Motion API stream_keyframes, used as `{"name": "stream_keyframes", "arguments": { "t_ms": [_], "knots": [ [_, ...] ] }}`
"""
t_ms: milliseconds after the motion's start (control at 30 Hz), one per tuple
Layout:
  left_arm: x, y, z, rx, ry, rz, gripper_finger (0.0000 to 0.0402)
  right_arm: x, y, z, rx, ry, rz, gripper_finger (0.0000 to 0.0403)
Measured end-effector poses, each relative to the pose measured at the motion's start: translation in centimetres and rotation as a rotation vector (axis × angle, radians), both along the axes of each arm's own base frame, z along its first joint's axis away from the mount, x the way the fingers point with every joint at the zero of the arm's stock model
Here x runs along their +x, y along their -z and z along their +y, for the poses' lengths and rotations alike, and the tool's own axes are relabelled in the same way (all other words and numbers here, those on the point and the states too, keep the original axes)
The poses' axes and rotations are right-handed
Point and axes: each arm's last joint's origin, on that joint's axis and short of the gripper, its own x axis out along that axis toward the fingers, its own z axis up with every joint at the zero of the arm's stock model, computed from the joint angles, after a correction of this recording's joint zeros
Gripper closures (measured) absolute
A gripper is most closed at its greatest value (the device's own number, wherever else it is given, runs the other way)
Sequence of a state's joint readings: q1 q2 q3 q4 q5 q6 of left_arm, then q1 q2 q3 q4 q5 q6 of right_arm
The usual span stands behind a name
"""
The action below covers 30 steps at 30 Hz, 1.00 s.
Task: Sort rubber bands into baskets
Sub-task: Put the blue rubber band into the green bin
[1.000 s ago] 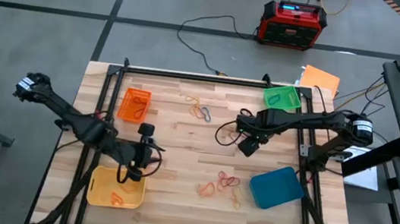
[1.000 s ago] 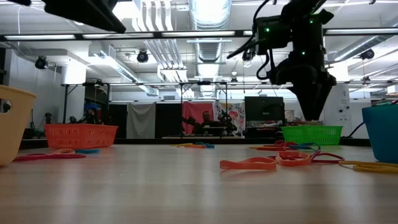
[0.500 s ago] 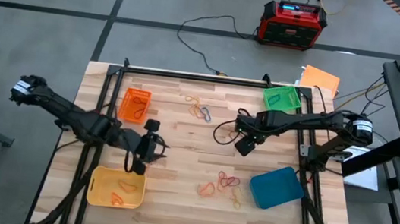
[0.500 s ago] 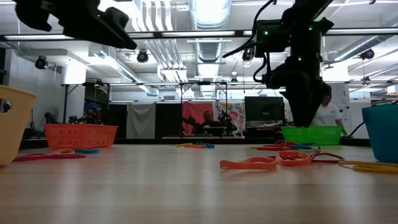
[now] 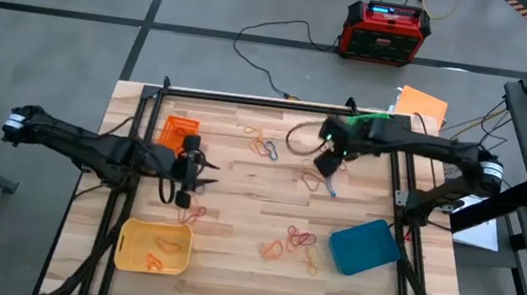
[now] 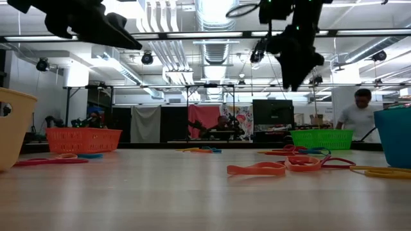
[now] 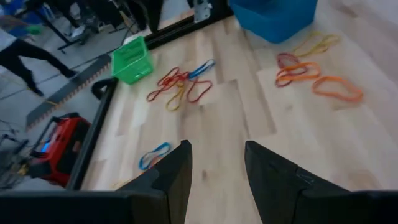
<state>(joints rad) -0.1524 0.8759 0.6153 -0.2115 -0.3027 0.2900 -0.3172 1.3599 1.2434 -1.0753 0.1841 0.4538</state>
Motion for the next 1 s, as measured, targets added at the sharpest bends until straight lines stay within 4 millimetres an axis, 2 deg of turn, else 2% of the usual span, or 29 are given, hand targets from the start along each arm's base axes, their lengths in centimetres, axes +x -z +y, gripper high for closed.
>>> {"name": "stream_keyframes", "arguments": {
  "t_ms": [100, 233, 433, 633, 733, 867, 1000],
  "knots": [
    [-0.4, -0.2, 0.8, 0.018, 0.005, -0.012, 0.0269, -0.4, -1.2, -0.8, -0.016, 0.033, -0.047, 0.0216],
    [-0.5, -0.1, 1.9, 0.005, 0.088, -0.006, 0.0269, -0.6, -0.7, -1.5, 0.006, 0.065, -0.037, 0.0216],
    [-0.4, 0.2, 4.0, -0.018, 0.068, 0.009, 0.0269, 0.4, 2.1, -1.4, 0.116, 0.046, 0.036, 0.0216],
    [-0.1, -0.6, 4.5, -0.057, 0.111, -0.086, 0.0269, 1.2, 3.3, -0.2, 0.147, 0.002, 0.074, 0.0216],
    [0.1, -1.3, 4.5, -0.097, 0.094, -0.140, 0.0269, 1.0, 4.5, 0.6, 0.163, 0.009, 0.107, 0.0216],
    [0.2, -1.7, 4.5, -0.159, 0.068, -0.181, 0.0269, 0.2, 7.1, 1.7, 0.201, 0.010, 0.184, 0.0216],
    [0.3, -2.3, 4.6, -0.193, 0.051, -0.209, 0.0269, -0.2, 9.5, 2.3, 0.236, 0.006, 0.163, 0.0216]
  ]
}}
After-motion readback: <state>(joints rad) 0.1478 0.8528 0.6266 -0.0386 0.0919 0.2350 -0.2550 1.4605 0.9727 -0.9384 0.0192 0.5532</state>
